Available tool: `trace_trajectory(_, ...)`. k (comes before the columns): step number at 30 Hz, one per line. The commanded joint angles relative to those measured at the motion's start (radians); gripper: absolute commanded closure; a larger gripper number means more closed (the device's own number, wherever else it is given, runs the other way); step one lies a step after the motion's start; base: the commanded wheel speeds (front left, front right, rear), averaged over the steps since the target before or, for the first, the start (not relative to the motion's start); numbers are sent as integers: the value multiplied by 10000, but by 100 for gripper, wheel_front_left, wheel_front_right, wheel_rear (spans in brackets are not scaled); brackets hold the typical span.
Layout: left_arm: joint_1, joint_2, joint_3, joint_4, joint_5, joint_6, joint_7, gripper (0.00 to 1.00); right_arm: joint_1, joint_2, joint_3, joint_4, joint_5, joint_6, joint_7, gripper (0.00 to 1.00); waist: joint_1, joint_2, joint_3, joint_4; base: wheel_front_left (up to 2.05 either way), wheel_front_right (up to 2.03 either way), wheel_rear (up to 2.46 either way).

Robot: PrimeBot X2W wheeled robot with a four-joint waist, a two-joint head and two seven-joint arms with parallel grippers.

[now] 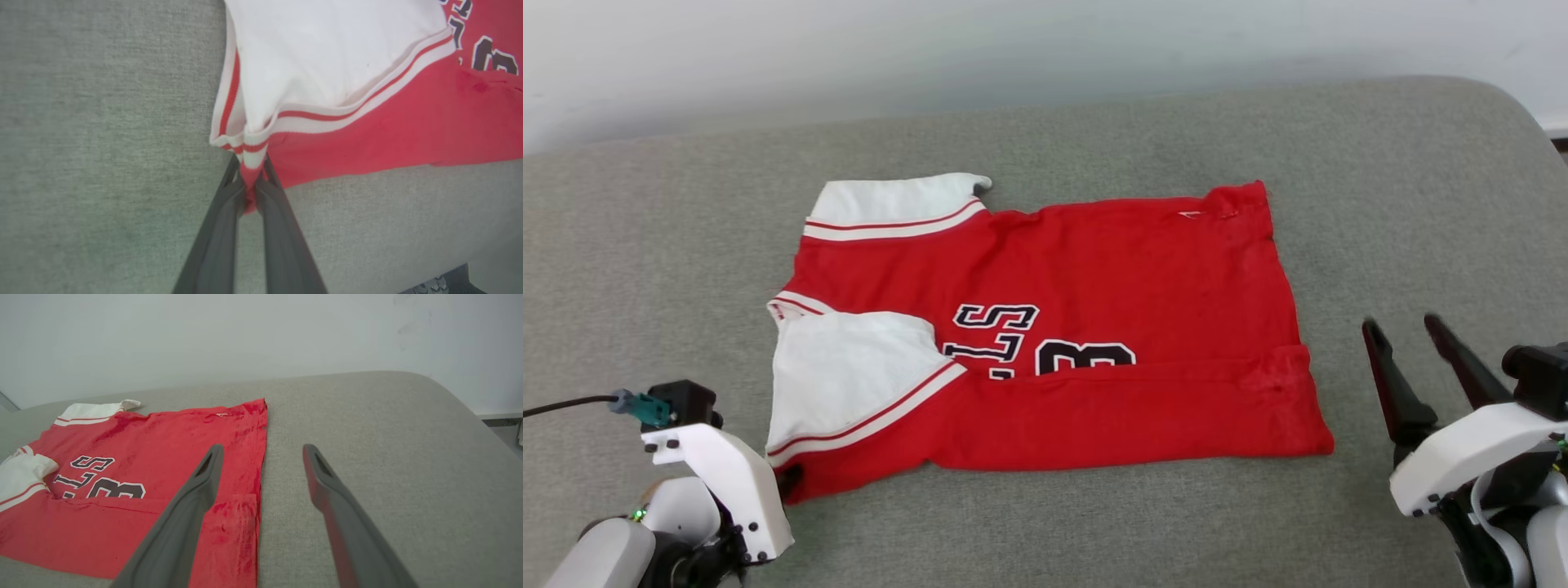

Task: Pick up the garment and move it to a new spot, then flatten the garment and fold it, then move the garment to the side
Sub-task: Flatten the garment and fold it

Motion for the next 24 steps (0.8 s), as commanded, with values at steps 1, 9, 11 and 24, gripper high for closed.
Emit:
trace_trajectory(1, 85, 94, 71, -179, 139, 25, -195, 100, 122, -129, -146, 253, 120, -3, 504, 0, -1, 0, -145, 125, 0, 0, 0)
trace_trajectory(9, 22, 267, 118, -1700, 759, 473, -734, 100, -311, -772, 119, 1540, 966, -3, 4090, 0, -1, 0, -12, 539, 0, 0, 0)
trace_trajectory(11, -67, 264, 80, -1966, 847, 546, -718, 100, -563, -919, 302, 1831, 1092, -3, 4663, 0, -1, 0, 131, 634, 0, 0, 0)
trace_trajectory(24, -231, -89, -91, -1929, 955, 536, -1071, 100, -1414, -460, 1587, 3898, 1825, 10, 6650, 100, -1, 0, 546, 961, 0, 0, 0)
